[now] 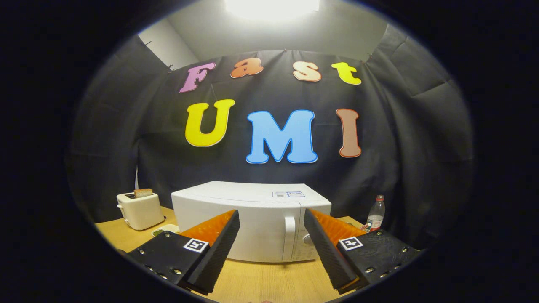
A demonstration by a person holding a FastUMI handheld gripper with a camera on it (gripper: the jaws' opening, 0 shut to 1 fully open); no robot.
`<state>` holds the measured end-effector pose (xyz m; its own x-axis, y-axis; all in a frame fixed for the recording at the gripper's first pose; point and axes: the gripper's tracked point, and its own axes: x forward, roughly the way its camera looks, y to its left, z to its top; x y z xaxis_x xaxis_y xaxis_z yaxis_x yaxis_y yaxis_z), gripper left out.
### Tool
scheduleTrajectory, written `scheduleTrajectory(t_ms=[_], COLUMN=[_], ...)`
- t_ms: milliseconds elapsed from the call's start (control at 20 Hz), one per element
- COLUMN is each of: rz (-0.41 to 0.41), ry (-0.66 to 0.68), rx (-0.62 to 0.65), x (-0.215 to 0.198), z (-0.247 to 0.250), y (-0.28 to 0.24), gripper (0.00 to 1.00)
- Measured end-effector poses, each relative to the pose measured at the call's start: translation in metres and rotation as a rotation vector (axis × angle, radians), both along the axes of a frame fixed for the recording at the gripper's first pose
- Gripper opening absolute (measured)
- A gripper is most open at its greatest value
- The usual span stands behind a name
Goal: Open the microwave, put the food inside, and close the microwave door.
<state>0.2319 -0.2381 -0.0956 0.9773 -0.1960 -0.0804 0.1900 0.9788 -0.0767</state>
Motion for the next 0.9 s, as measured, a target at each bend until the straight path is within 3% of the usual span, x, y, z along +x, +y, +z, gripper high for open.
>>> scheduleTrajectory(t_ms=[250,700,850,900], rz=[-0.012,0.019,0.021,0.022], ry=[0.074,0.158,0.170,0.180], rx=[-0.011,0.005,0.023,0.027], x=[0.031,0.074,0.085,0.086], z=[-0.046,-0.107,-0.120,-0.123], y=[-0.037,-0.052,-0.053,-0.053], gripper=[0.97,0.97,0.92,0.85])
